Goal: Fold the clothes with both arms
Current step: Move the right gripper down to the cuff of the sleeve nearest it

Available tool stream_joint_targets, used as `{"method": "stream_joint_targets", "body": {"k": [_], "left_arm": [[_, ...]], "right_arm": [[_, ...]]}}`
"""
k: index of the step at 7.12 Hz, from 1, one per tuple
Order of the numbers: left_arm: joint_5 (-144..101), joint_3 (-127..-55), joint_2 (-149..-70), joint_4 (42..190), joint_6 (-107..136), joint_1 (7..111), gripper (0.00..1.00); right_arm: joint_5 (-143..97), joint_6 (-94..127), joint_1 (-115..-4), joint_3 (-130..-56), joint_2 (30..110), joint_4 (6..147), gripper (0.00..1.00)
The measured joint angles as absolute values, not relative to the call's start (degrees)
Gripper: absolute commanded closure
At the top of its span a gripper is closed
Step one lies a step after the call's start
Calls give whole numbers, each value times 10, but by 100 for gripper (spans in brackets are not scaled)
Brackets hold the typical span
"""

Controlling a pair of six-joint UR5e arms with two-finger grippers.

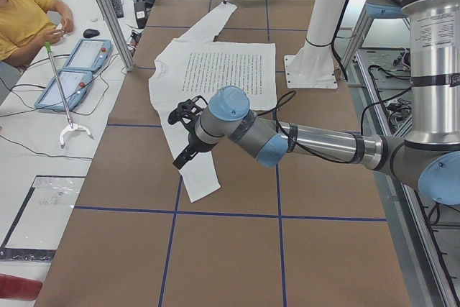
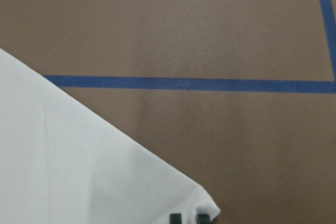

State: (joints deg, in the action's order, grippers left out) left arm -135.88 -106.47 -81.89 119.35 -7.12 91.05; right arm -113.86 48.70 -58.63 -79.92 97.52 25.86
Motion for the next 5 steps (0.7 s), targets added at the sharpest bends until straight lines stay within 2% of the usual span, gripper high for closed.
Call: {"method": "stream_joint_targets", "body": {"k": [3,5], "left_arm": [[-1359,-1064,-818,1194,-72,911,0],[-1359,-1061,-818,1194,-72,911,0]], "right_arm": [[-1160,485,-600,-844,979,279,100],[-1196,484,-639,-938,977,386,100]]}}
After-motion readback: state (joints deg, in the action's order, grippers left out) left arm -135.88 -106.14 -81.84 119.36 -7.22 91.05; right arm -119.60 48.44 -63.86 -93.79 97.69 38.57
